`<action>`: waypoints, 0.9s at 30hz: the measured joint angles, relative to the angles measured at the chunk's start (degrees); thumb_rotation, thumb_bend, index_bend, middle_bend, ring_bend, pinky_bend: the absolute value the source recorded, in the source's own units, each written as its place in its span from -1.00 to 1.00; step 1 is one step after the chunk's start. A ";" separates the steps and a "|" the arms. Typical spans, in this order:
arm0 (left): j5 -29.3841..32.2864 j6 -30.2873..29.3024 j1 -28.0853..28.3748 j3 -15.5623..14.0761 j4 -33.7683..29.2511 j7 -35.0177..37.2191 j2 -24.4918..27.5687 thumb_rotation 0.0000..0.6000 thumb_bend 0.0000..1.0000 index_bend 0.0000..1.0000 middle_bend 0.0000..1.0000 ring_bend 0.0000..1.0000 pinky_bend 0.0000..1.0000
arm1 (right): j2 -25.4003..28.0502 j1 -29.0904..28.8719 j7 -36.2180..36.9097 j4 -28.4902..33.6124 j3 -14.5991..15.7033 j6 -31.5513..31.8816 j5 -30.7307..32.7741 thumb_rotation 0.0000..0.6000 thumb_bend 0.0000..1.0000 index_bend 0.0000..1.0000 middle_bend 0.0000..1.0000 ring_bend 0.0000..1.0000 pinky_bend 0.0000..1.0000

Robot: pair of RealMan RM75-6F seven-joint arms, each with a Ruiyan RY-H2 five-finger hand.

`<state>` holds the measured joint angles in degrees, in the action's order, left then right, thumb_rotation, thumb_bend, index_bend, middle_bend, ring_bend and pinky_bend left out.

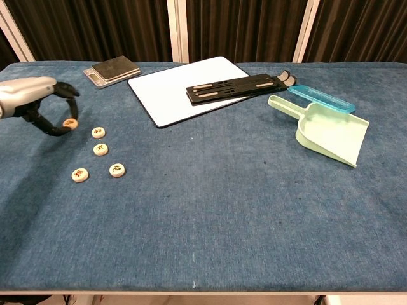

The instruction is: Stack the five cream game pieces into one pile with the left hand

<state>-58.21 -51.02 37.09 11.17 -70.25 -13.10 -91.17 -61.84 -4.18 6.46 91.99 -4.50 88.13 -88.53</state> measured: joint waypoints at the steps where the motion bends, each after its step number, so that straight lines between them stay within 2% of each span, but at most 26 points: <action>1: -0.13 -0.01 0.20 0.06 -0.67 -0.09 0.10 1.00 -0.26 0.03 -0.78 -1.00 -1.00 | -0.01 0.00 0.04 0.01 0.00 0.00 0.00 1.00 -0.68 -1.00 -1.00 -1.00 -1.00; 5: 0.06 0.53 1.61 0.40 -2.25 -1.65 0.10 1.00 -0.26 0.03 -0.78 -1.00 -1.00 | -0.04 0.08 0.16 -0.11 0.03 -0.02 0.14 1.00 -0.68 -1.00 -1.00 -1.00 -1.00; 13: 4.24 2.02 3.70 0.64 -2.90 -5.86 -0.71 1.00 -0.28 0.03 -0.78 -1.00 -1.00 | -0.19 0.49 0.87 -0.83 0.11 0.19 0.51 1.00 -0.68 -1.00 -1.00 -1.00 -1.00; 27: 6.02 1.33 4.71 0.09 -3.59 -7.66 -0.99 1.00 -0.31 0.03 -0.78 -1.00 -1.00 | -0.46 0.68 1.57 -1.53 0.07 0.50 0.37 1.00 -0.68 -1.00 -1.00 -1.00 -1.00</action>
<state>-52.19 -49.69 41.79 11.26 -73.84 -20.77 -92.16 -62.30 -3.51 8.03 90.46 -4.43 88.63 -88.16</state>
